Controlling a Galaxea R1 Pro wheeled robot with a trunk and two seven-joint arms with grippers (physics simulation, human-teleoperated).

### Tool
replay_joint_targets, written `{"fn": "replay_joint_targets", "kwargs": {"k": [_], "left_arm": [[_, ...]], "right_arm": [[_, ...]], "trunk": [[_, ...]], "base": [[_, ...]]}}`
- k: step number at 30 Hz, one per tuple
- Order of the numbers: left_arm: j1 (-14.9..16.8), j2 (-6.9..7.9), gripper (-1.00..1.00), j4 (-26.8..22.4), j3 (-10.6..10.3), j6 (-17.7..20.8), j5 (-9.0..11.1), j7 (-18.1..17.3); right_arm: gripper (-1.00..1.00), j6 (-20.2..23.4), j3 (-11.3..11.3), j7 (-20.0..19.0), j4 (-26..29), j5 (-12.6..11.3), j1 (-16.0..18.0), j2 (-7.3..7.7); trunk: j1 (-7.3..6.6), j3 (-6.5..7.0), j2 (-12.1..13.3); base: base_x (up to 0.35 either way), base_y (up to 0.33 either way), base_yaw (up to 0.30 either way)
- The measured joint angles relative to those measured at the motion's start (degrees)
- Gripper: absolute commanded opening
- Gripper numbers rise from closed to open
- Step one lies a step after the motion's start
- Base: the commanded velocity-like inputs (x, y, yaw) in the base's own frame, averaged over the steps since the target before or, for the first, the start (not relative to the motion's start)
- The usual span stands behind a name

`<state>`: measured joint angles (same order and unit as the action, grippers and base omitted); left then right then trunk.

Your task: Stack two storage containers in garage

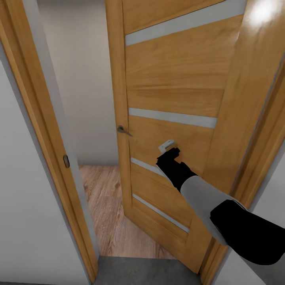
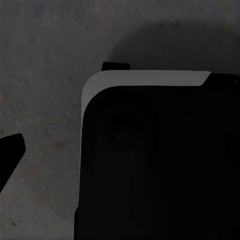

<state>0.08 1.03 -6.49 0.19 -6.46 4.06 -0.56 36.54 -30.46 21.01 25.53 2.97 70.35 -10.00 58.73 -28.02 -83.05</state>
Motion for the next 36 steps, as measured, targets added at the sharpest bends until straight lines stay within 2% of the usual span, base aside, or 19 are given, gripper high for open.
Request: {"fn": "replay_joint_targets", "kwargs": {"k": [3,4,6,8,11,14,16,32,36], "left_arm": [[0.0,0.01,1.00,0.0,0.0,0.0,0.0,0.0],[0.0,0.00,1.00,0.0,0.0,0.0,0.0,0.0],[0.0,0.00,1.00,0.0,0.0,0.0,-0.1,0.0],[0.0,-0.01,1.00,0.0,-0.1,0.0,-0.1,0.0],[0.0,-0.04,1.00,0.0,-0.1,0.0,-0.1,0.0],[0.0,-0.05,1.00,0.0,-0.1,0.0,-0.1,0.0],[0.0,-0.04,1.00,0.0,-0.1,0.0,-0.1,0.0],[0.0,-0.05,1.00,-0.1,-0.1,0.0,0.0,0.0],[0.0,-0.02,1.00,-0.1,0.0,0.0,0.1,0.0]], "right_arm": [[1.00,0.0,0.0,-2.3,0.1,-0.1,0.0,0.00],[1.00,0.0,0.1,-6.6,0.1,-0.2,0.0,0.00],[1.00,-0.2,0.1,-10.7,0.1,-0.5,0.0,0.00],[1.00,-1.0,0.2,-14.9,0.1,-2.4,0.0,0.00],[1.00,-1.8,0.2,-17.2,0.1,-5.5,0.0,0.00],[1.00,-2.3,0.2,-17.9,-0.2,-7.6,0.0,0.00],[1.00,-2.4,0.2,-18.0,-0.3,-7.8,0.0,0.00],[1.00,-3.5,0.2,-18.3,-0.9,-8.1,0.0,0.00],[1.00,-4.9,0.2,-17.8,-0.9,-7.7,0.0,0.00]], "trunk": [[0.00,0.00,0.0],[0.00,0.00,0.0],[0.00,0.00,0.0],[0.00,0.00,0.0],[0.00,0.00,0.0],[0.00,0.00,0.0],[0.00,0.00,0.0],[0.00,0.00,0.0],[0.00,0.00,0.0]], "base": [[0.000,0.000,0.000],[0.000,0.000,0.000],[0.000,0.000,0.000],[0.000,0.000,0.000],[0.000,0.000,0.000],[0.000,0.000,0.000],[0.000,0.000,0.000],[0.000,0.000,0.000],[0.000,0.000,0.000]]}}
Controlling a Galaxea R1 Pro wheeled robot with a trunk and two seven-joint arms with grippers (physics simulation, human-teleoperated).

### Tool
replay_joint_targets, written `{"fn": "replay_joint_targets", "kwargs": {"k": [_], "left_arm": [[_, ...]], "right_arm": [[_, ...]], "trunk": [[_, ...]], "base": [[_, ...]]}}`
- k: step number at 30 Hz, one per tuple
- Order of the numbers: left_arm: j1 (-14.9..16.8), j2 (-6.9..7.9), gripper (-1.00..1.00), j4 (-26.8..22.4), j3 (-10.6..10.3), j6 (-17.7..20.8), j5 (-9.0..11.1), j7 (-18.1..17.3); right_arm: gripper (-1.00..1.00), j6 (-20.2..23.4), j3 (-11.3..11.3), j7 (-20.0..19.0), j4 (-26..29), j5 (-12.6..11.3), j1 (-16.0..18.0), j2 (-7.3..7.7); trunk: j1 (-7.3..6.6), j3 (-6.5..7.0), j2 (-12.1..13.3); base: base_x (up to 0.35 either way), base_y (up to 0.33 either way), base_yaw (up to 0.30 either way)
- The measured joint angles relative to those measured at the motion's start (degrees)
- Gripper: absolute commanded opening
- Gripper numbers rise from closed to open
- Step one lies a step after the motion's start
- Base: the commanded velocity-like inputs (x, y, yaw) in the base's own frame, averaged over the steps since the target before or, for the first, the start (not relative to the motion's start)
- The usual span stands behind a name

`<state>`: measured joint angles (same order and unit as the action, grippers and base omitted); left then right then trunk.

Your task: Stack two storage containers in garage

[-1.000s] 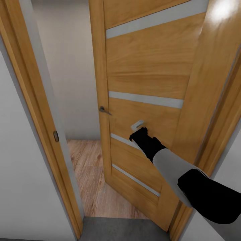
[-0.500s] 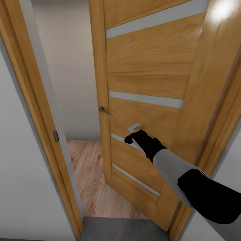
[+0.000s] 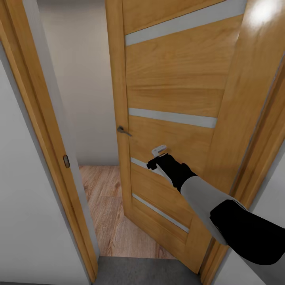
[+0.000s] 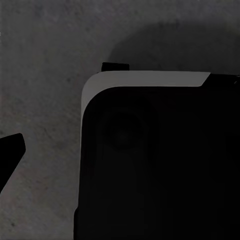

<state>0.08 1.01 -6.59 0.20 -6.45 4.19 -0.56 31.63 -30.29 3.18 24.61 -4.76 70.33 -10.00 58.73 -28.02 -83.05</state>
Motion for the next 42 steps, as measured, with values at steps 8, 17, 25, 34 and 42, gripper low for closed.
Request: {"fn": "replay_joint_targets", "kwargs": {"k": [8,17,25,34,42], "left_arm": [[0.0,-0.03,1.00,0.0,0.0,0.0,0.1,0.0],[0.0,0.04,1.00,0.0,-0.2,0.0,0.0,-0.1],[0.0,0.04,1.00,0.0,-0.3,0.0,-0.1,-0.1],[0.0,0.03,1.00,0.0,-0.3,0.0,-0.1,-0.1],[0.0,0.04,1.00,0.0,0.0,0.0,-0.1,-0.1]], "right_arm": [[1.00,-3.2,-0.4,4.9,0.1,1.0,0.0,0.00],[1.00,-3.3,-0.6,7.2,0.1,2.9,0.0,0.00],[1.00,-0.6,-1.2,13.5,0.2,1.8,0.0,0.00],[1.00,1.1,-1.5,17.8,-0.1,2.1,0.0,0.00],[1.00,1.2,-1.5,18.2,-0.8,2.8,0.0,0.00]], "trunk": [[0.00,0.00,0.0],[-0.03,-0.01,0.0],[0.00,0.00,0.0],[0.00,0.00,0.0],[0.00,0.00,0.0]], "base": [[0.001,0.000,0.000],[0.244,0.000,0.000],[0.189,0.000,0.000],[0.003,0.000,0.000],[0.000,0.000,0.000]]}}
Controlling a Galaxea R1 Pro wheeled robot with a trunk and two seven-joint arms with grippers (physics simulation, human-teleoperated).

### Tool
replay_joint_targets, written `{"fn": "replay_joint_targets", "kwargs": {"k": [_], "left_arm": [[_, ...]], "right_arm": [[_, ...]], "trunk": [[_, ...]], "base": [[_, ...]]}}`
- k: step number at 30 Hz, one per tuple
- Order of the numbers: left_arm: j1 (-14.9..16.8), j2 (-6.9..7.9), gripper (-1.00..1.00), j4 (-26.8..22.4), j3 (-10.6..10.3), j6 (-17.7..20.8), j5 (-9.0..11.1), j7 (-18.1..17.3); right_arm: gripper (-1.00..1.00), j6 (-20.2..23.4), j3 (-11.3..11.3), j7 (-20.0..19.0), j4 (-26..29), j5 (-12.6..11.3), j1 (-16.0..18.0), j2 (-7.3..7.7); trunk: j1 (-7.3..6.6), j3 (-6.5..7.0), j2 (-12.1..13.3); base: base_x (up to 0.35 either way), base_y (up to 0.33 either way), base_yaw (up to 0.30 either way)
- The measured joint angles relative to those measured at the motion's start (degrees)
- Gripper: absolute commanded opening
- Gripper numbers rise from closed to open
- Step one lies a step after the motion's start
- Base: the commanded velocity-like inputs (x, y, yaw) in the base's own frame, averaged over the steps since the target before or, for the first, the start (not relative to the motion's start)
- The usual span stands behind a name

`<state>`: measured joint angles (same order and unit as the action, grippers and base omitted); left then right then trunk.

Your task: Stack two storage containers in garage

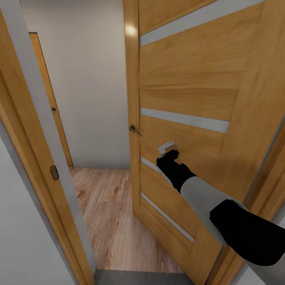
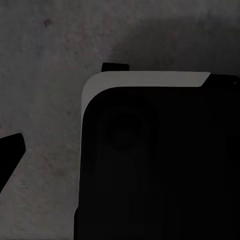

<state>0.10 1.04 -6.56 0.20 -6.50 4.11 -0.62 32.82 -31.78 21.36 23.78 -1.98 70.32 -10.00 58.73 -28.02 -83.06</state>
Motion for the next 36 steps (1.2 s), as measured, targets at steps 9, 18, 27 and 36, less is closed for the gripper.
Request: {"fn": "replay_joint_targets", "kwargs": {"k": [9,18,27,36], "left_arm": [[0.0,-0.06,1.00,0.0,0.2,0.0,0.3,0.1],[0.0,-0.04,1.00,0.0,-0.1,0.0,0.1,0.0],[0.0,0.10,1.00,0.1,0.0,0.1,0.1,0.0],[0.0,0.01,1.00,0.0,-0.1,0.0,0.0,0.0]], "right_arm": [[1.00,0.3,0.2,-0.9,1.1,0.1,0.0,0.00],[1.00,-0.5,0.2,-6.4,2.1,-0.1,0.0,0.00],[1.00,-0.8,0.2,-8.6,3.8,-1.2,0.0,0.00],[1.00,1.9,-0.4,-4.6,5.1,-0.6,0.0,0.00]], "trunk": [[0.00,0.00,0.0],[-0.01,0.00,0.0],[-0.03,-0.01,0.0],[-0.01,0.00,0.0]], "base": [[0.000,0.000,0.000],[0.099,0.000,0.000],[0.251,0.000,0.000],[0.263,0.000,0.000]]}}
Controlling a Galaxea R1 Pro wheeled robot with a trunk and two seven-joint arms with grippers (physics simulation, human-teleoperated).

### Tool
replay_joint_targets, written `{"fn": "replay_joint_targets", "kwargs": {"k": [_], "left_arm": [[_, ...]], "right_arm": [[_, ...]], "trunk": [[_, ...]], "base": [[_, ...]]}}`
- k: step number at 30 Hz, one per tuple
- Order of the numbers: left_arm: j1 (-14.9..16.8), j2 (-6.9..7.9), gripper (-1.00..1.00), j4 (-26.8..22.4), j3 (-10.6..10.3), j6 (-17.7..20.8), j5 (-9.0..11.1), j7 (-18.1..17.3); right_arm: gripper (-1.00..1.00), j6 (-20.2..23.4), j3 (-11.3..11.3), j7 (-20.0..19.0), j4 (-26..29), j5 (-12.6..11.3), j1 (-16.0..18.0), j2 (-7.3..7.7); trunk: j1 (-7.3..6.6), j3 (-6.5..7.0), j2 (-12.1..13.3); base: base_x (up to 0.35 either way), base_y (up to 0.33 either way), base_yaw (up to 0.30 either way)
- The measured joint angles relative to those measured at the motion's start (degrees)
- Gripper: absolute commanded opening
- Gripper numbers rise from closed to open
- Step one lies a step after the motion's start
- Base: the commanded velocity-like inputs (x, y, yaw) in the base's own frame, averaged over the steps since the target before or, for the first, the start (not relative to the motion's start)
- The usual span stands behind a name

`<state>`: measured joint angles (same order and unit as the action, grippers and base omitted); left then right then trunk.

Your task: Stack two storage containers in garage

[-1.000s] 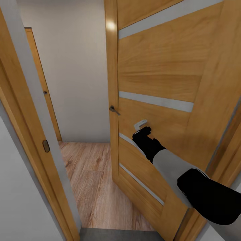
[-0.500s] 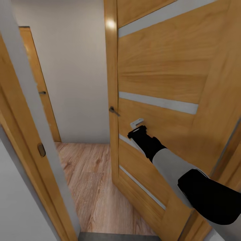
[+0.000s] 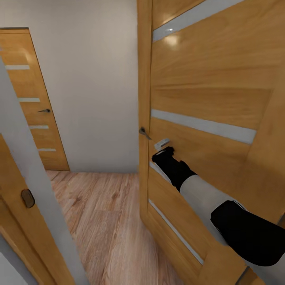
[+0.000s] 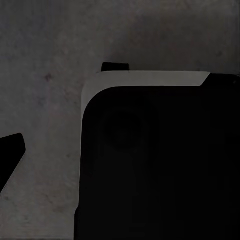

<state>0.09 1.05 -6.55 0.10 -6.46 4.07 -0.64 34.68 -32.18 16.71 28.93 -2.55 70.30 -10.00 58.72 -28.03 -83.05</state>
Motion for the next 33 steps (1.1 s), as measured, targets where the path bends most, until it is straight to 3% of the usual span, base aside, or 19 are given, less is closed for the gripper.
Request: {"fn": "replay_joint_targets", "kwargs": {"k": [4,8,27,33], "left_arm": [[0.0,0.00,1.00,0.0,0.0,0.0,0.0,0.0],[0.0,0.00,1.00,0.0,0.0,0.0,0.0,0.0],[0.0,0.00,1.00,0.0,0.2,0.0,0.0,0.0],[0.0,0.00,1.00,0.0,0.2,0.0,0.1,0.0]], "right_arm": [[1.00,2.3,-0.1,4.5,-0.2,0.0,0.0,0.00],[1.00,2.9,-0.3,5.8,-0.6,0.3,0.0,0.00],[1.00,2.9,0.1,6.0,-2.3,1.2,0.0,0.00],[1.00,3.4,0.4,2.3,0.7,0.5,0.0,0.00]], "trunk": [[0.01,0.00,0.0],[0.01,0.01,0.0],[0.01,0.00,0.0],[0.01,0.00,0.0]], "base": [[0.032,0.000,0.000],[0.005,0.000,0.000],[0.000,0.000,0.000],[0.000,0.000,0.000]]}}
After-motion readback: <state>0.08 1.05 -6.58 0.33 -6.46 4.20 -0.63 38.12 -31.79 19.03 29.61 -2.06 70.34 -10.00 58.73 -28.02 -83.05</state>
